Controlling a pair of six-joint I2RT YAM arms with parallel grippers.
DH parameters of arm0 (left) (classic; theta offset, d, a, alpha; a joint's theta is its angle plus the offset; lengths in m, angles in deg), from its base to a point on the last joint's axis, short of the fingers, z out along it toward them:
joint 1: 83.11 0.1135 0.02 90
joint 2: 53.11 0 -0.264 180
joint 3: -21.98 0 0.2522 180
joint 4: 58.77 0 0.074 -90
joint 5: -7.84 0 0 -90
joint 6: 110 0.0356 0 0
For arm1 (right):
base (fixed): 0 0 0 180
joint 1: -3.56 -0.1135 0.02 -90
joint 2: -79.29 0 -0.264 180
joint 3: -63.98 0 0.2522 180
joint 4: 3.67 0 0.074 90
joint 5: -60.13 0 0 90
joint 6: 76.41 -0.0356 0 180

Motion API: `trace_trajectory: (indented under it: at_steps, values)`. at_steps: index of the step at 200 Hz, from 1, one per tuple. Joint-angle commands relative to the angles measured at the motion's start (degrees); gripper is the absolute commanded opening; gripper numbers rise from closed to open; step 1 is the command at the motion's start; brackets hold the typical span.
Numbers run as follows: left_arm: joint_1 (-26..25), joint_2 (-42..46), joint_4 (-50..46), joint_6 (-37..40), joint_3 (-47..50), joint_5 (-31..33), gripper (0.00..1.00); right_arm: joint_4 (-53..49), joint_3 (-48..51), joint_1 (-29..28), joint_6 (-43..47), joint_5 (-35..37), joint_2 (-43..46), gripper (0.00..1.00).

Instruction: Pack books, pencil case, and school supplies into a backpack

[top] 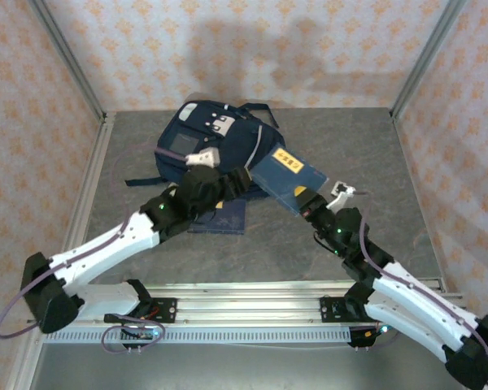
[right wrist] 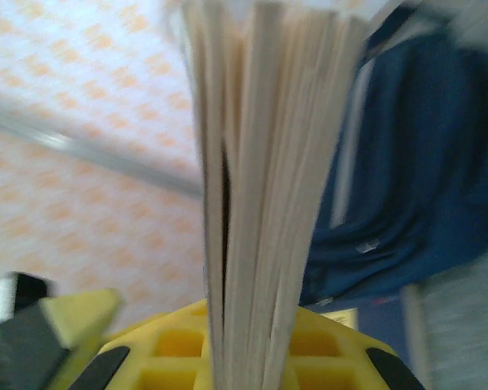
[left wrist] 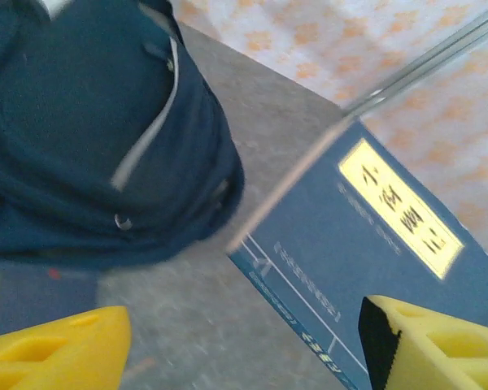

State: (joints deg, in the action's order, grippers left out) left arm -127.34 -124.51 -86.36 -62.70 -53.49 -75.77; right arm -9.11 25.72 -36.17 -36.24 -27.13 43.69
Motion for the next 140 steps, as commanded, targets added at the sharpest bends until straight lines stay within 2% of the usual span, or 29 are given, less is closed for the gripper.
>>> trace_trajectory:
  at_steps: [1, 47, 98, 140]
  values:
    - [0.37, -8.51, -17.95, 19.16, -10.91, 8.55, 0.77, -17.92, -4.16, 0.43, 9.44, 13.40, 4.05, 0.00]
    - [2.04, -34.53, -28.66, 31.85, -38.51, 13.63, 0.81, -23.92, -6.27, 0.72, 15.02, 16.42, 7.97, 0.00]
    - [7.00, -59.45, -35.71, 31.98, -65.38, 7.19, 0.88, -28.61, -6.68, 0.79, 17.68, 18.00, 11.76, 0.00]
    - [8.89, -67.47, -32.80, 29.09, -71.13, -0.18, 0.88, -28.30, -4.65, 0.88, 19.64, 17.58, 12.92, 0.00]
